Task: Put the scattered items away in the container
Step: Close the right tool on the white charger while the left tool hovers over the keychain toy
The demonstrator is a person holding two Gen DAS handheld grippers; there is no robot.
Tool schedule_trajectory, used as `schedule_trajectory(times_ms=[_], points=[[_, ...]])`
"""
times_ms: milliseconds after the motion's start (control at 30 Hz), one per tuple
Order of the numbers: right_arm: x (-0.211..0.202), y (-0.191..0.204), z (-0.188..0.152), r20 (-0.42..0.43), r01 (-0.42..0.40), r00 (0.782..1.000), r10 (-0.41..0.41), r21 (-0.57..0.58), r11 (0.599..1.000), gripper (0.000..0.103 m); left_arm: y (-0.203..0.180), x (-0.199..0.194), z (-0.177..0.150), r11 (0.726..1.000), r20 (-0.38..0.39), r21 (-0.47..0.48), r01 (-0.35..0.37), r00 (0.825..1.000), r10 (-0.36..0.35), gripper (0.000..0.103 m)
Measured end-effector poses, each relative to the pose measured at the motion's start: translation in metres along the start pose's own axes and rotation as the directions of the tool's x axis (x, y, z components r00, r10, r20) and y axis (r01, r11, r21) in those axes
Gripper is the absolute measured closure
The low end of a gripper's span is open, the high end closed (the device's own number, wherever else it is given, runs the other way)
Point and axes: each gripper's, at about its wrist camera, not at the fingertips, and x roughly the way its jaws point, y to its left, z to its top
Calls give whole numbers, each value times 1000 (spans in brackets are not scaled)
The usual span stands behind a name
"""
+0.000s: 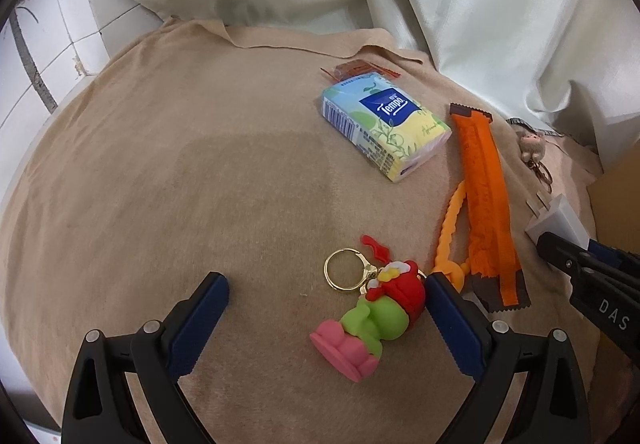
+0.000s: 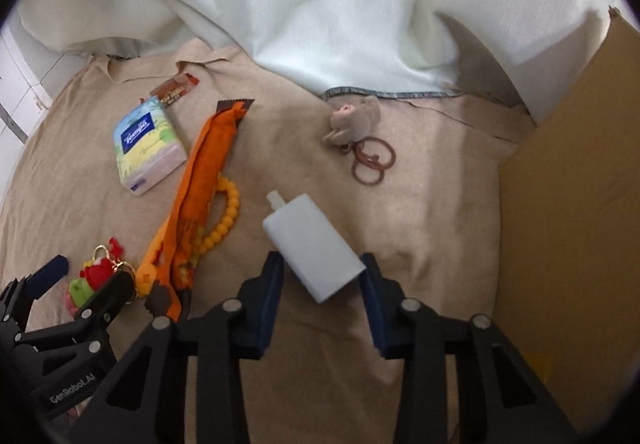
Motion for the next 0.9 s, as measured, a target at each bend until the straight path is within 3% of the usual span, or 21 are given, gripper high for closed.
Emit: schedule_trajectory(times_ms=[400,567,900], points=[[-10,4,-13,-31,-28,999,29,22,999,68,1,-2,-1,998,-21,54,23,1000,-22,4],[-2,4,-15,-47,-36,998,37,22,999,68,-4,2,-2,992,-7,127,3,1000,-2,4],[4,4,-12,-44,-48,998,50,34,998,69,-4,3,-5,989,40,150,10,999,-17,1]])
